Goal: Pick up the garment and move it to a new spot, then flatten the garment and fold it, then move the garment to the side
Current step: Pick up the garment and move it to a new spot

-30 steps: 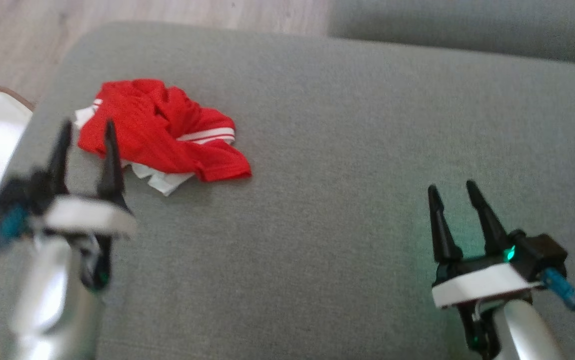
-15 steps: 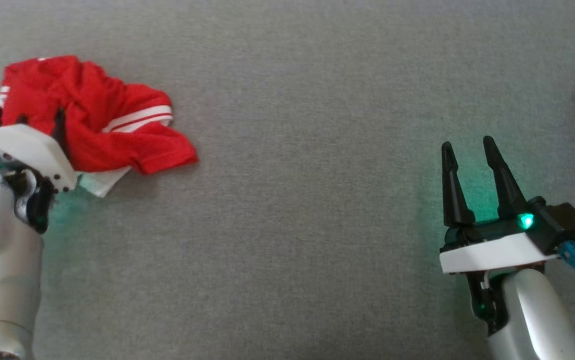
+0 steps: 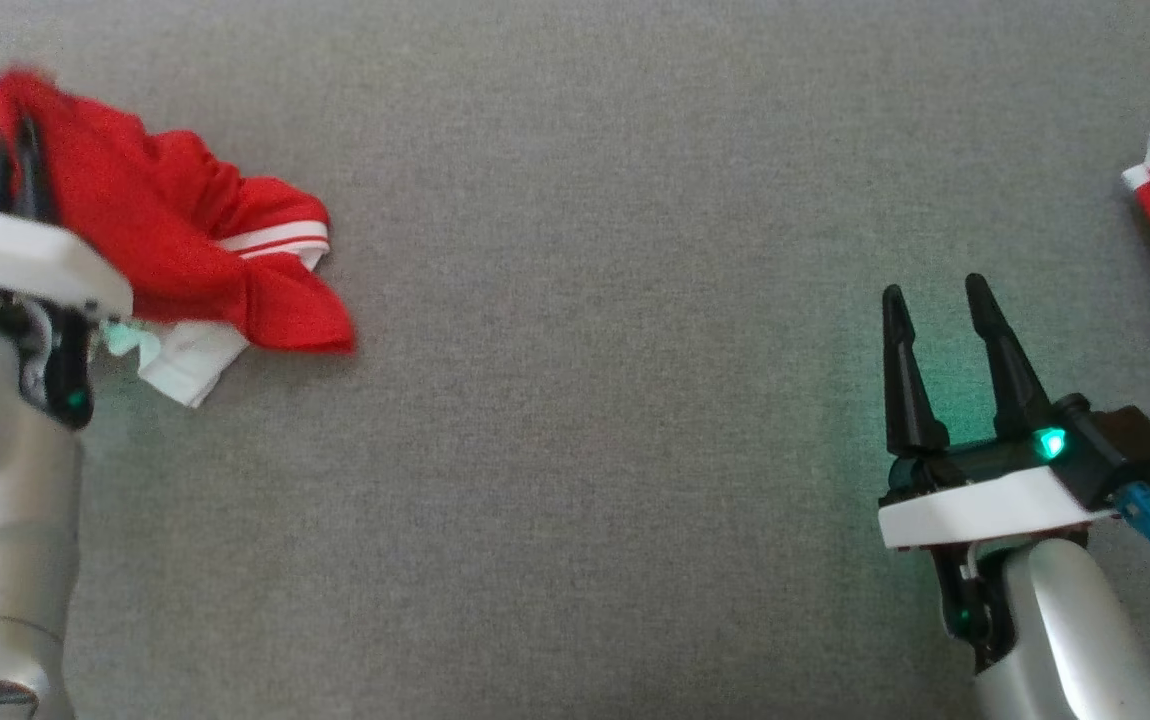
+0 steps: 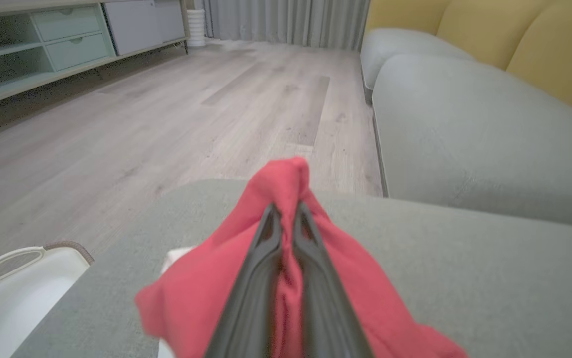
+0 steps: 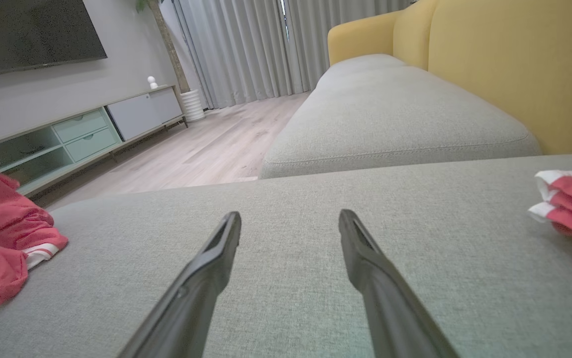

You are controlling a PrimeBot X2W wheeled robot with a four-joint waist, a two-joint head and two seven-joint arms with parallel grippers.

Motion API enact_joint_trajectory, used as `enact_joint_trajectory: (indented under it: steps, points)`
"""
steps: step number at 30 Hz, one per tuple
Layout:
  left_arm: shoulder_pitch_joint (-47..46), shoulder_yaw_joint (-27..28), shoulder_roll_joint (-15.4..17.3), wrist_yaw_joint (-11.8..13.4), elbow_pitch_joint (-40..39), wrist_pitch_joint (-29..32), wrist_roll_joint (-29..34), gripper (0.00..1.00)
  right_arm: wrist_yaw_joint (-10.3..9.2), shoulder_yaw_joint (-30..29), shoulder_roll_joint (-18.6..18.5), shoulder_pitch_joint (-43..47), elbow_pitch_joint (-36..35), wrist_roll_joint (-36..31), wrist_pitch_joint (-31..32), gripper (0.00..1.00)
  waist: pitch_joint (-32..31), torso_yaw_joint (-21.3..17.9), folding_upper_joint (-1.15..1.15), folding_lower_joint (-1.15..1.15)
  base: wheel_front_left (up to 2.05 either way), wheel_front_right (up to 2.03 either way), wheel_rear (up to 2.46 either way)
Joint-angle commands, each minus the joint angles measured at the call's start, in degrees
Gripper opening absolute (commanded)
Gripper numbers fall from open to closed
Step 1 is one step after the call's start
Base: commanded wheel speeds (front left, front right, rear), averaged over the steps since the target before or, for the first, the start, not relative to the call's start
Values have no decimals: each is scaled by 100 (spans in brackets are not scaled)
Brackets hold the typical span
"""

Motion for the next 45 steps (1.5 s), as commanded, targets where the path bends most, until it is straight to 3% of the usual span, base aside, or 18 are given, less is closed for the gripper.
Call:
enact_joint_trajectory:
  steps: [1, 7, 11, 20, 26, 32, 33, 34, 40, 45]
  points:
    - [-314, 16, 282, -28, -397, -310, -73, 0, -5, 169, -13, -125, -146, -26, -62, 100, -112, 14, 0, 0, 0, 0, 0]
    - [-111, -806, 594, -31, -1700, -992, -482, 0, -5, 278, -13, -21, -53, 85, -62, 100, -480, -16, 0, 0, 0, 0, 0]
    - [48, -973, 842, -32, -2626, -1126, -662, 0, -5, 350, -13, 42, -25, 184, -62, 100, -679, -104, 0, 0, 0, 0, 0]
    - [336, -1281, 1000, 77, -3887, -480, -682, 0, -5, 532, -13, 23, -95, 391, -62, 100, -770, -639, 0, 0, 0, 0, 0]
    - [332, -1632, 812, 146, -4370, 28, -661, 0, -5, 643, -13, -130, -212, 559, -62, 100, -523, -1199, 0, 0, 0, 0, 0]
    - [31, -2198, 214, 128, -4388, 312, -633, 0, -5, 833, -13, -353, -304, 770, -62, 100, -245, -1808, 0, 0, 0, 0, 0]
    - [-50, -2284, 89, 118, -4298, 304, -634, 13, -5, 855, -13, -377, -315, 805, -62, 100, -211, -1887, 0, 0, 0, 0, 0]
    - [-140, -2340, -25, 116, -4171, 250, -615, 100, -5, 877, -13, -399, -323, 841, -62, 100, -181, -1965, 0, 0, 0, 0, 0]
    - [-611, -2490, -217, 115, -3181, -227, -350, 100, -5, 944, -13, -466, -340, 954, -62, 100, -126, -2173, 0, 0, 0, 0, 0]
    - [-569, -2366, -102, 112, -2683, -692, -370, 100, -5, 771, -13, -388, -354, 898, -62, 100, -229, -1914, 0, 0, 0, 0, 0]
